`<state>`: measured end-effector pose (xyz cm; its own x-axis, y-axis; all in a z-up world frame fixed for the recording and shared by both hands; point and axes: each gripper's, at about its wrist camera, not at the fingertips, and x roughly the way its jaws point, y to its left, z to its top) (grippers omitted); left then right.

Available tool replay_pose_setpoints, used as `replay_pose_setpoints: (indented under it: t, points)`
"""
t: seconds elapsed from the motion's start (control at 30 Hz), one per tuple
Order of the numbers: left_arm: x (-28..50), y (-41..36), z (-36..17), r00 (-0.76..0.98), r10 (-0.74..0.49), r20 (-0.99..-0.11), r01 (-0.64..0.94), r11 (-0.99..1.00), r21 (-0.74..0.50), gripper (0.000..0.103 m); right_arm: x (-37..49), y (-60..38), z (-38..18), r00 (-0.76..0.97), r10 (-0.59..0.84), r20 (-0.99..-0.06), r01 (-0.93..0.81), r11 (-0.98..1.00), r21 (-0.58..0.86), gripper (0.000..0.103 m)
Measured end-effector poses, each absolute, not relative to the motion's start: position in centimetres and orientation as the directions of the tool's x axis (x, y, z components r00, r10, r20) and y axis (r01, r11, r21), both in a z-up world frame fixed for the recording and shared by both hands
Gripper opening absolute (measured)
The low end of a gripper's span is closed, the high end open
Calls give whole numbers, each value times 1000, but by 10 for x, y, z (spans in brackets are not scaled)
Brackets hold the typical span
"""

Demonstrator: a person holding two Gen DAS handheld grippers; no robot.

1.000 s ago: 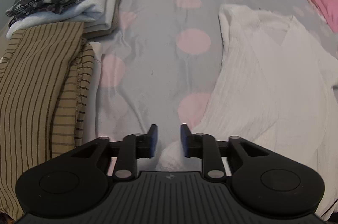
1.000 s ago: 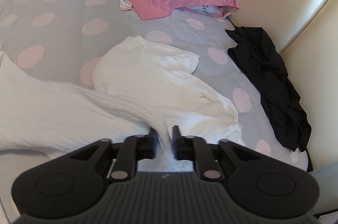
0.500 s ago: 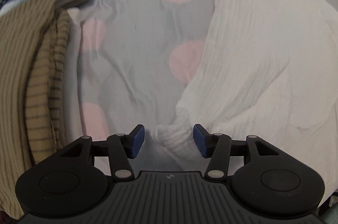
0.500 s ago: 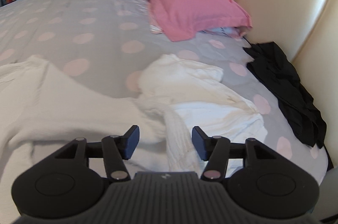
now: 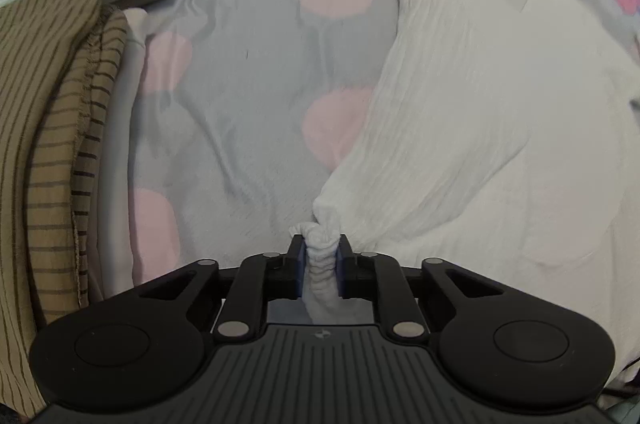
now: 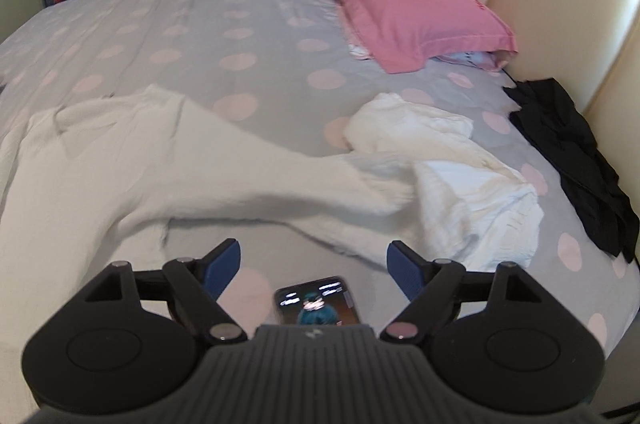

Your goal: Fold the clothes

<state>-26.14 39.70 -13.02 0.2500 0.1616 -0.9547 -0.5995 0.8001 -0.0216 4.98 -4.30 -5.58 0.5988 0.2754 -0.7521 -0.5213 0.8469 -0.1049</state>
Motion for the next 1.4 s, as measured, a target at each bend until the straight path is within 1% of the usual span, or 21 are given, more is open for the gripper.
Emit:
replay_pose_setpoints:
  t: [0.1,0.2,0.27,0.5,0.73,0.83,0.97,1.13,1.23,1.3,1.4]
  points:
    - [-268,398,-114,305,176,-936,-621,782,-56,11,41,-36,-59,578,289,-763,-551,828,-103,83]
    - [-275,403,-94,370,204,-906,-643,761,-91,10,36,-30,-60,579,292,-762,-586,798,-140,83]
    - [-280,406,-81,412,224,-883,-655,747,-116,10,37,-30,-60,592,278,-757,-581,798,-161,83]
    - [-296,431,-45,487,314,-815,-717,677,-168,10,42,-34,-66,569,256,-782,-553,822,-133,83]
    - [-321,473,-20,484,438,-757,-802,568,-184,9,42,-27,-71,556,249,-793,-572,807,-148,83]
    - [-320,491,-17,441,511,-738,-823,559,-105,9,43,-22,-75,548,241,-801,-582,798,-159,83]
    - [-329,521,-18,394,559,-729,-870,482,-101,9,42,-18,-82,536,234,-811,-600,781,-171,83]
    - [-338,539,-23,357,586,-728,-902,418,-106,10,36,-9,-88,494,281,-823,-647,751,-132,83]
    - [-333,533,-26,362,574,-735,-890,448,-89,15,30,0,-91,469,314,-825,-682,722,-114,83]
    - [-327,524,-26,363,585,-726,-877,477,-55,26,27,5,-92,461,328,-825,-698,707,-109,83]
    - [-315,509,-24,379,595,-709,-847,532,-6,30,26,12,-93,443,348,-826,-721,687,-96,83]
